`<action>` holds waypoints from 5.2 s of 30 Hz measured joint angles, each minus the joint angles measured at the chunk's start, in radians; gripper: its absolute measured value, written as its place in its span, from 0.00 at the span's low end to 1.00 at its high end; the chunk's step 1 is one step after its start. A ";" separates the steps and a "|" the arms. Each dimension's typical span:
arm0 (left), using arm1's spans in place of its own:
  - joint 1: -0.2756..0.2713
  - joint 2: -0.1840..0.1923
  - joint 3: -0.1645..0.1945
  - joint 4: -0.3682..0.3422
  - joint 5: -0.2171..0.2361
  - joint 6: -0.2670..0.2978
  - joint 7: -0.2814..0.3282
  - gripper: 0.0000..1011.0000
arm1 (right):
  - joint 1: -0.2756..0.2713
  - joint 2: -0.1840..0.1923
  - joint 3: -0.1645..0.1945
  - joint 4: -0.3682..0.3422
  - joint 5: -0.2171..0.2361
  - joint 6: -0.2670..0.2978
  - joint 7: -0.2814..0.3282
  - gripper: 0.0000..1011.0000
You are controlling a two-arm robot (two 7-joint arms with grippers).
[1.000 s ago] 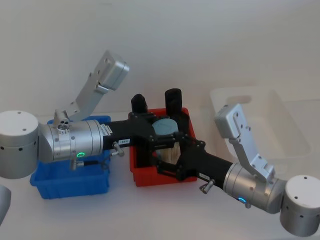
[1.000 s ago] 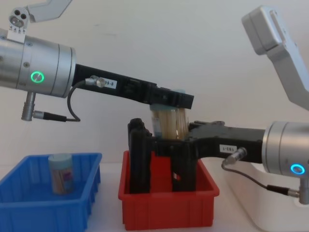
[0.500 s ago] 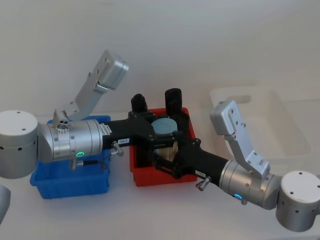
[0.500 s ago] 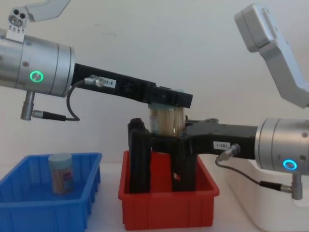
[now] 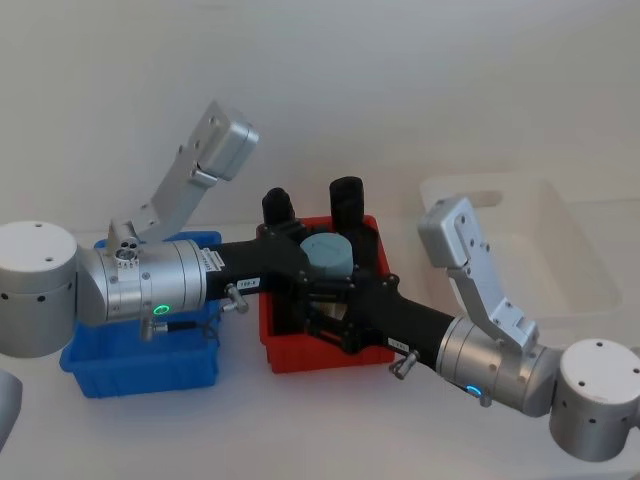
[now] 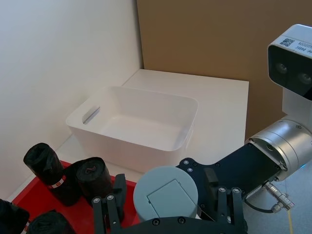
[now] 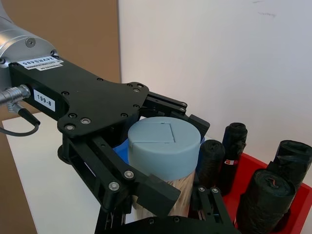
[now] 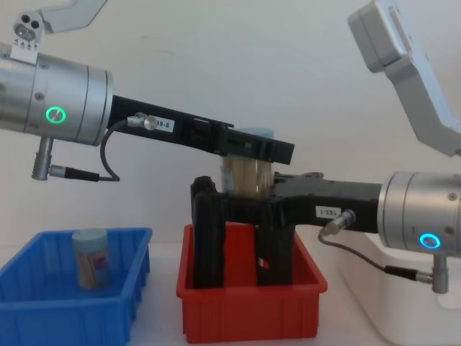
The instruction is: Pick the cotton swabs from the blue box and place them into the white box.
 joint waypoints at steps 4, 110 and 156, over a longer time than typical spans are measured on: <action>0.000 0.000 0.000 0.000 0.000 0.000 0.000 0.99 | -0.002 0.004 0.000 -0.004 0.003 0.001 -0.008 0.64; 0.000 0.000 0.000 0.000 0.000 0.000 0.000 0.99 | 0.063 0.087 0.179 0.255 0.083 -0.085 -0.562 0.99; 0.000 0.000 0.000 0.000 0.000 0.000 0.000 0.99 | 0.000 0.108 0.195 0.127 0.082 -0.142 -0.586 0.99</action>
